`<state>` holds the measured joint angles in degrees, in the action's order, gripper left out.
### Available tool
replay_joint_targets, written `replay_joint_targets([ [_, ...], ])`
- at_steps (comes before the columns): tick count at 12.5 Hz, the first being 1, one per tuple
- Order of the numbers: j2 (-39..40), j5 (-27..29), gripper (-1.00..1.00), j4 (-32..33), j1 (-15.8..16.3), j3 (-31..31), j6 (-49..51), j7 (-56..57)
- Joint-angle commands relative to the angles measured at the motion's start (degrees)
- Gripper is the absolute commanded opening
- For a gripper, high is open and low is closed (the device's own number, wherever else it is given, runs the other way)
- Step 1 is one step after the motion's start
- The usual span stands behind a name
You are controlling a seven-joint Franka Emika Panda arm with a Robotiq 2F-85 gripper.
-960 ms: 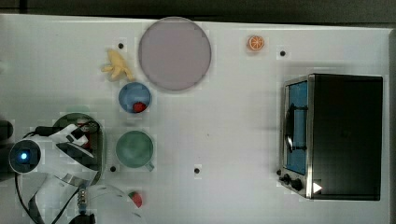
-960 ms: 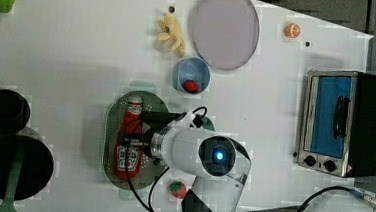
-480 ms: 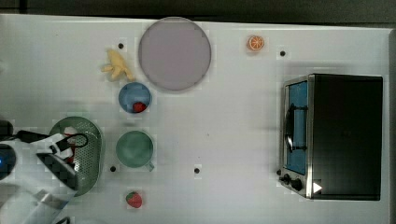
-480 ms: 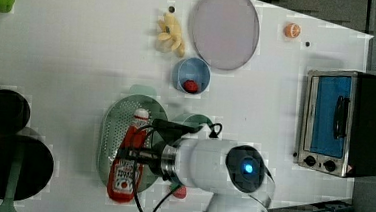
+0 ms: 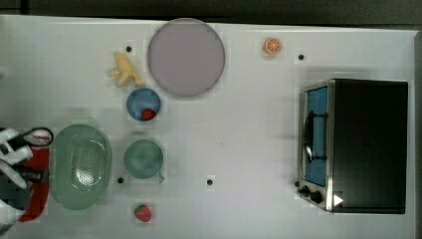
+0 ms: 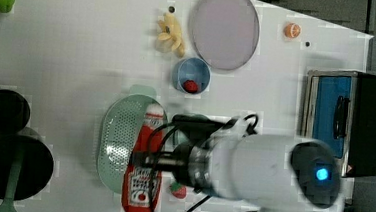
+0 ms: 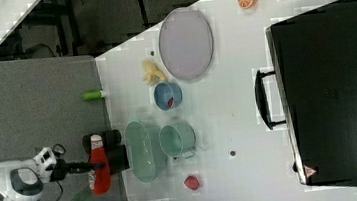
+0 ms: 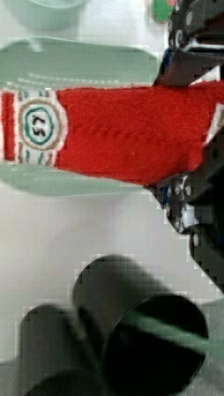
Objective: Pick ketchup from strainer and place it on the table
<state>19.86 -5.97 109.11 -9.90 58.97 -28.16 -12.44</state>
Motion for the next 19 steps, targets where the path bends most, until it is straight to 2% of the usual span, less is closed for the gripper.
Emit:
replay_joint_targets([
  [1, -0.4, 0.4, 0.13, -4.1, -8.0, -1.1, 4.5, 7.7],
  [5, -1.7, -0.1, 0.13, -8.1, -15.8, -1.3, 8.3, 13.4],
  [8, -3.0, -0.5, 0.13, -8.3, -21.9, -2.1, 12.6, 17.7],
  [10, -4.0, -3.2, 0.13, -8.0, -25.5, -2.9, 16.2, 20.2],
  [12, -4.5, -6.5, 0.13, -8.0, -28.4, -3.8, 17.2, 25.9],
  [15, -4.6, -7.2, 0.13, -7.2, -32.0, -5.4, 17.1, 35.0],
  [19, -4.5, -7.2, 0.13, 0.1, -35.6, -8.4, 11.0, 38.9],
])
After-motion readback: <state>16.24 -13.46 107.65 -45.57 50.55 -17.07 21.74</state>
